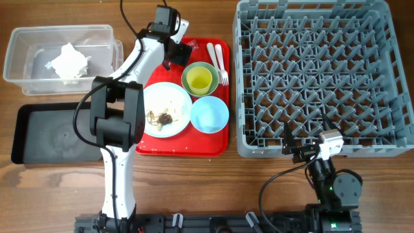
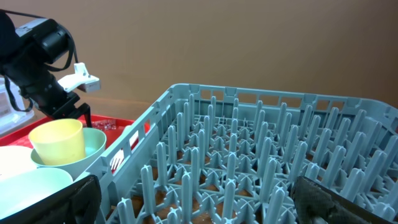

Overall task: Sort waste into correct bins and load items into the dishwasher rack
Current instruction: 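Lower the left gripper onto the red snack wrapper and grasp it, then carry the wrapper left and release it into the clear bin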

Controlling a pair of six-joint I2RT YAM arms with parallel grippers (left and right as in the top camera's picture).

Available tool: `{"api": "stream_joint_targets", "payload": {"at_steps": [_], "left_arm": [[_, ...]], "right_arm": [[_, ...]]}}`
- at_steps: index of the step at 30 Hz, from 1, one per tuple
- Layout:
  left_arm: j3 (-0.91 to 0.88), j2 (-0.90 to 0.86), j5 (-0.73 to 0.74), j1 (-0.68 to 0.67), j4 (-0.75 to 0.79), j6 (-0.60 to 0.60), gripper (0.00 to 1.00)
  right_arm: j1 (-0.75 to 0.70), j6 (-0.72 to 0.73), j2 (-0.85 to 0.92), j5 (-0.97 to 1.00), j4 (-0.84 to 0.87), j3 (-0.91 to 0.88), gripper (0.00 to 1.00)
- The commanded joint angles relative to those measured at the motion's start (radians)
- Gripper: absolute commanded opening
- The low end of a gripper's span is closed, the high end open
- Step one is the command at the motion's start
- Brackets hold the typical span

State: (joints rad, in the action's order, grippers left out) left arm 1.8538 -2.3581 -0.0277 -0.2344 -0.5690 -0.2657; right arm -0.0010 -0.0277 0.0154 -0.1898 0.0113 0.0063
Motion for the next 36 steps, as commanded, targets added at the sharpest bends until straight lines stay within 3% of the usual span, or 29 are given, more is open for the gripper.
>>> {"api": "stream_joint_targets", "payload": {"at_steps": [1, 9, 11, 13, 17, 25, 31, 36], "left_arm": [[-0.005, -0.054, 0.016, 0.005, 0.013, -0.019, 0.89], [-0.004, -0.084, 0.016, 0.019, 0.014, -0.015, 0.84], [-0.004, -0.084, 0.016, 0.02, 0.012, -0.014, 0.74], [-0.004, -0.083, 0.007, 0.021, 0.012, -0.014, 0.56], [-0.004, -0.081, -0.053, 0.021, 0.011, -0.015, 0.35], [-0.002, -0.048, -0.06, 0.021, 0.013, 0.047, 0.04], [-0.002, 0.024, -0.061, 0.021, 0.017, 0.09, 0.04], [-0.002, 0.131, -0.108, 0.032, 0.022, 0.287, 0.04]], "right_arm": [[-0.003, 0.004, -0.004, 0.01, 0.002, -0.001, 1.0], [-0.003, 0.004, -0.004, 0.01, 0.002, -0.001, 1.0], [-0.003, 0.004, -0.004, 0.01, 0.002, -0.001, 1.0], [-0.003, 0.004, -0.004, 0.01, 0.002, -0.001, 1.0], [-0.003, 0.004, -0.004, 0.01, 0.002, -0.001, 1.0], [-0.003, 0.004, -0.004, 0.01, 0.002, -0.001, 1.0], [-0.003, 0.004, -0.004, 0.01, 0.002, -0.001, 1.0], [-0.003, 0.004, -0.004, 0.01, 0.002, -0.001, 1.0]]}}
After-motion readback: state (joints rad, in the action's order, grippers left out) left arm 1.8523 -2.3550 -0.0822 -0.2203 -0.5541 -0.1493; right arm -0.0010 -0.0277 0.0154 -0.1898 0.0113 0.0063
